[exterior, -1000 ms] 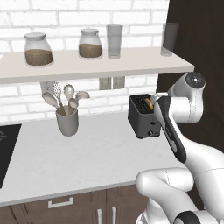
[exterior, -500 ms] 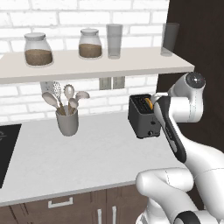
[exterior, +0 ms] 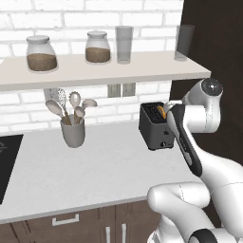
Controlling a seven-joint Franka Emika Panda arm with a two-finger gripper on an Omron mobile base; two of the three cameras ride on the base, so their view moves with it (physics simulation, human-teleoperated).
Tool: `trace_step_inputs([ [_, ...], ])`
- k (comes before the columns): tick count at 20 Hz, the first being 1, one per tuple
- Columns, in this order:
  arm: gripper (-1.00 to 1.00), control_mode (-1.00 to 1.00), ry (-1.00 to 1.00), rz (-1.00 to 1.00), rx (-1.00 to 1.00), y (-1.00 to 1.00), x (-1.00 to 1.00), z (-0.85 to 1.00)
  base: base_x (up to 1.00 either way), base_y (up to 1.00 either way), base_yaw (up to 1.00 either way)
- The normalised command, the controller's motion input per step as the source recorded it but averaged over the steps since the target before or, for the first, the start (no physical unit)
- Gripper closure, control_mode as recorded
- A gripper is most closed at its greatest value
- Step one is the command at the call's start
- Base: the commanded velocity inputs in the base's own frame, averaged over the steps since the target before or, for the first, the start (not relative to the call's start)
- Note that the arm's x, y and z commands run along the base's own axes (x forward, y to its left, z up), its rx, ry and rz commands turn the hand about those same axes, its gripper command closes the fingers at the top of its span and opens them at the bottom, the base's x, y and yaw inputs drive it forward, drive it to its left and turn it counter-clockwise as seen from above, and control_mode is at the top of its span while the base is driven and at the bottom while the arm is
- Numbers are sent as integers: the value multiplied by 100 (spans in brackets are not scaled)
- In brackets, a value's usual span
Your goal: Start the toaster. Once the lever pops up, take the bread to the plate on the dining counter.
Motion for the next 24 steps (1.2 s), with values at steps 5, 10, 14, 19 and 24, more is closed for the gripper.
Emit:
trace_step_inputs([
  [5,-100,-100,0,0,0,0,0,0,0,0,0],
  [10,-100,-100,0,0,0,0,0,0,0,0,0],
  [14,-100,-100,0,0,0,0,0,0,0,0,0],
  [19,-100,-100,0,0,0,0,0,0,0,0,0],
  [24,-100,-100,0,0,0,0,0,0,0,0,0],
])
